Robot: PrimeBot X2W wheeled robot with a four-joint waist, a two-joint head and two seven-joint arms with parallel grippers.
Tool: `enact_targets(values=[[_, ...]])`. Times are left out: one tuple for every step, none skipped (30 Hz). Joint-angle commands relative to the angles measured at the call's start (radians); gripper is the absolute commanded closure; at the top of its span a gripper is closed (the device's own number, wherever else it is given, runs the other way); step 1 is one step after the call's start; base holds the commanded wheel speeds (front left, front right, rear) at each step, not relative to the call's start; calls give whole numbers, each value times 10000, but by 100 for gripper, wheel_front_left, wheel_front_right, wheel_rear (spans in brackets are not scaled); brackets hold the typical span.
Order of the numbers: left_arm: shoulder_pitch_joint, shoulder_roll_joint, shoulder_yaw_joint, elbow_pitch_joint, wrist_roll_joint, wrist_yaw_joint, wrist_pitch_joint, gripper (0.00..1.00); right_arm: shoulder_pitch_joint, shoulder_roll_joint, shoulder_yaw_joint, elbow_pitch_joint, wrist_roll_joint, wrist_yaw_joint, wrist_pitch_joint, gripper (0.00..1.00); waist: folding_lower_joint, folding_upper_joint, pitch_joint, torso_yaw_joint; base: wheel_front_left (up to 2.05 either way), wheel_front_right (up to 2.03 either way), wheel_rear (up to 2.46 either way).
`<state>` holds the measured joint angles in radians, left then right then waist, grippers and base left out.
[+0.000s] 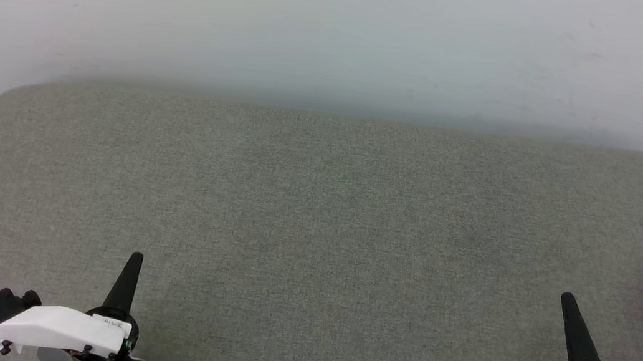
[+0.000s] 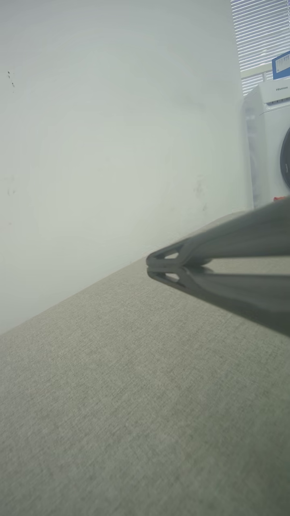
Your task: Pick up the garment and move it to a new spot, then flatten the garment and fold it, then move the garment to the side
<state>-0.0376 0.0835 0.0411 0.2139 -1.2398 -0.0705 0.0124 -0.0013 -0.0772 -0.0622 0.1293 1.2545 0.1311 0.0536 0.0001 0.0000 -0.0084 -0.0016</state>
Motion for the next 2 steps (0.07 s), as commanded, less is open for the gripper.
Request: enact_targets(values=[[-227,-14,72,-42,-204,-89,59,100,-289,-63,-29,-14,212,-3,19,100,0,0,2,1,0,0,0],[-233,-24,89,-34,-285,-105,91,100,-314,-62,-32,16,301,-2,28,100,0,0,4,1,0,0,0]])
